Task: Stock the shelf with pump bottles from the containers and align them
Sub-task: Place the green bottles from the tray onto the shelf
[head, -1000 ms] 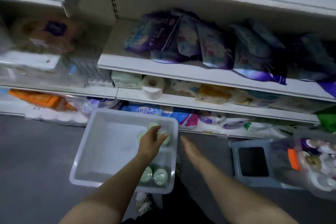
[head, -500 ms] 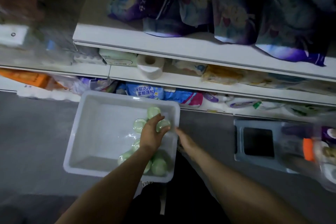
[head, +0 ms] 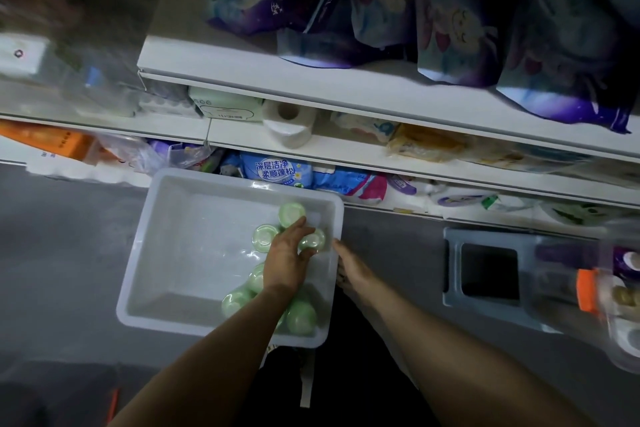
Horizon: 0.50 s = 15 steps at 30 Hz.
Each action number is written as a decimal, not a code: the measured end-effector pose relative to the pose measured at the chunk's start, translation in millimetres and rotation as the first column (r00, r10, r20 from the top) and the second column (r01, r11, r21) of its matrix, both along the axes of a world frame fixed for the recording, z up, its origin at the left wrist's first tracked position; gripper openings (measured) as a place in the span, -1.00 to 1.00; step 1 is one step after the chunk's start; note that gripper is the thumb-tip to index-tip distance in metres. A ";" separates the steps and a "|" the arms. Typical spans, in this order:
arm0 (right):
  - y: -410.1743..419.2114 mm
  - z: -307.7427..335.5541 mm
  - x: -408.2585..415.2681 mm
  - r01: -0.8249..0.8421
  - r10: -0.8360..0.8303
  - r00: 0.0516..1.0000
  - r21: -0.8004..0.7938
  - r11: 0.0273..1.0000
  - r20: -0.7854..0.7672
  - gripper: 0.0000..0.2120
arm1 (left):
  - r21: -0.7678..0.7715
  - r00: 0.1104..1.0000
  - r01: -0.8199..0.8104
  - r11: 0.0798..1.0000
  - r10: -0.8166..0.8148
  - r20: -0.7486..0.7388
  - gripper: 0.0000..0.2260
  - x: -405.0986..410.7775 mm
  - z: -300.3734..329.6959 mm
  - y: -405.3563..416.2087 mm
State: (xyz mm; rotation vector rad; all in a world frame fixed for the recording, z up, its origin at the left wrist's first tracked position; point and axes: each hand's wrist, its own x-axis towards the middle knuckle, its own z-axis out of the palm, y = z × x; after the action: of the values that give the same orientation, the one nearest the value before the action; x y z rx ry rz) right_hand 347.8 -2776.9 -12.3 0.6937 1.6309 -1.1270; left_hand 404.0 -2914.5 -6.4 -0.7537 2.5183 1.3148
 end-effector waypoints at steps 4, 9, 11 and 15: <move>2.4 3.6 3.7 -0.033 0.031 0.998 -0.047 0.998 -0.052 -0.63 | -0.030 0.998 -0.064 0.997 0.064 -0.008 -0.68 2.7 -1.2 1.8; 11.5 13.8 13.0 -0.075 0.072 0.997 -0.097 0.992 -0.025 -0.63 | -0.057 0.998 -0.044 0.997 0.041 -0.045 -0.72 12.2 8.5 -4.0; 13.3 20.5 17.5 -0.031 0.028 0.999 -0.108 0.994 -0.027 -0.65 | -0.025 0.998 -0.015 1.000 0.013 -0.062 -0.74 13.5 18.0 -10.1; 6.4 46.0 27.1 0.053 -0.063 0.996 -0.154 0.987 -0.058 -0.73 | 0.128 0.994 0.001 0.992 0.013 -0.108 -0.81 14.9 49.7 -25.3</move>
State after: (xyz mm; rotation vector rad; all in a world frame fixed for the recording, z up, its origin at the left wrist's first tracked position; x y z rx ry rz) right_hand 374.9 -2770.5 33.7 0.6149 1.5664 -1.3125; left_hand 418.9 -2939.7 43.3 -0.6800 2.4854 1.5422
